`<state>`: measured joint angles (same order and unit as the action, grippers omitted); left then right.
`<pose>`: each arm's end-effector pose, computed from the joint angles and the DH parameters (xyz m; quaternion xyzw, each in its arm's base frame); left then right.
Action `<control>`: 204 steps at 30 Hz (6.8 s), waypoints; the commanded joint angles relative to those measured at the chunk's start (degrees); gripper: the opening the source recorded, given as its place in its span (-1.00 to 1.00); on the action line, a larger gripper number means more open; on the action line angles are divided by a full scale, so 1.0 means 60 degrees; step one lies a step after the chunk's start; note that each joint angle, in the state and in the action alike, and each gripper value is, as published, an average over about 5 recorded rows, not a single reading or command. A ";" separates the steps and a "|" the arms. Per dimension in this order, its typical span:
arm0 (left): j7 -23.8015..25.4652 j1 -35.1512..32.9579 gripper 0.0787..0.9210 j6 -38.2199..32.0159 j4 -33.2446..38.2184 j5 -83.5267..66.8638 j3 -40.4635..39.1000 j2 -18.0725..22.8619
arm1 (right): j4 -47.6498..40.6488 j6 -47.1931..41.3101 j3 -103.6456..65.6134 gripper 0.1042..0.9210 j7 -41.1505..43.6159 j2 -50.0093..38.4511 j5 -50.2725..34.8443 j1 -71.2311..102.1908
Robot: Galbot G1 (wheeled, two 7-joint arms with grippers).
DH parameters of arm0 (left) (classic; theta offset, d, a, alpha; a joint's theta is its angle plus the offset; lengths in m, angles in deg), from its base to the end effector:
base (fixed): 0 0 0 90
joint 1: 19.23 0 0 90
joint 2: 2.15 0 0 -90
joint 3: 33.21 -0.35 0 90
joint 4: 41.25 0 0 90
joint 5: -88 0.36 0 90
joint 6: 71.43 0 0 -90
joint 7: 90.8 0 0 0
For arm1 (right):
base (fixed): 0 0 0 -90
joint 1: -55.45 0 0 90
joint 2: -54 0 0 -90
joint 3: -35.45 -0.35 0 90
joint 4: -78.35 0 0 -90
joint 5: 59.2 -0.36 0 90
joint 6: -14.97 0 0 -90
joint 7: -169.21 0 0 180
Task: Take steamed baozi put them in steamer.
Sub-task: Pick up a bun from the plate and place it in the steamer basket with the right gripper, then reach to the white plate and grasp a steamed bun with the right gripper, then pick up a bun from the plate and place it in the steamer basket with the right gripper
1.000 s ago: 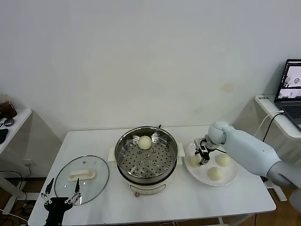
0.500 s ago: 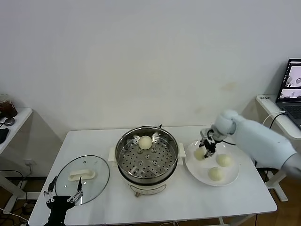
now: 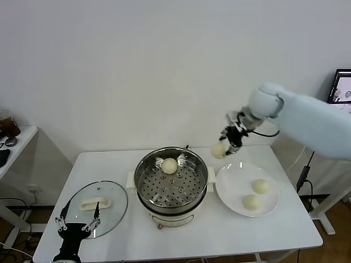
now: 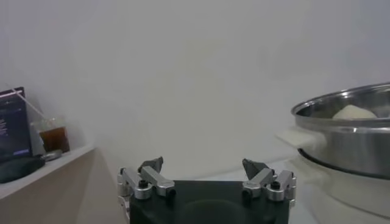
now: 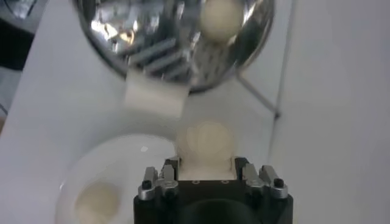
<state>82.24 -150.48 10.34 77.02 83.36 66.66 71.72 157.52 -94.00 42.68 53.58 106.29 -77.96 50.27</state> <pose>0.1311 0.1021 -0.3242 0.0457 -0.9910 -0.1243 0.0212 0.5468 0.0220 0.0049 0.5640 -0.5355 0.5669 0.2716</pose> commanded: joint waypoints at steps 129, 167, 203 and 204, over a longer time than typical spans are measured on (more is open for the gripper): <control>0.0045 -0.0106 0.77 -0.0027 -0.0184 0.0287 0.0154 0.0226 | -0.0522 0.0878 -0.3802 0.02 0.0082 -0.2390 0.5243 0.6896; 0.0061 0.0095 0.77 -0.0027 -0.0007 0.0199 0.0137 0.0097 | 0.0900 0.4448 0.0179 -0.17 0.0282 0.1701 0.0675 -0.0565; 0.0052 -0.0017 0.77 -0.0084 -0.0127 0.0207 0.0370 0.0295 | 0.0172 0.9026 0.1131 0.00 -0.0192 0.3244 0.4695 0.1363; 0.0051 -0.0011 0.77 -0.0086 -0.0135 0.0208 0.0364 0.0301 | 0.0169 0.9029 0.1128 0.05 -0.0218 0.3245 0.4699 0.1379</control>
<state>82.56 -150.54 9.83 76.26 84.57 68.91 73.52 158.76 -42.53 48.92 52.40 125.04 -51.70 58.14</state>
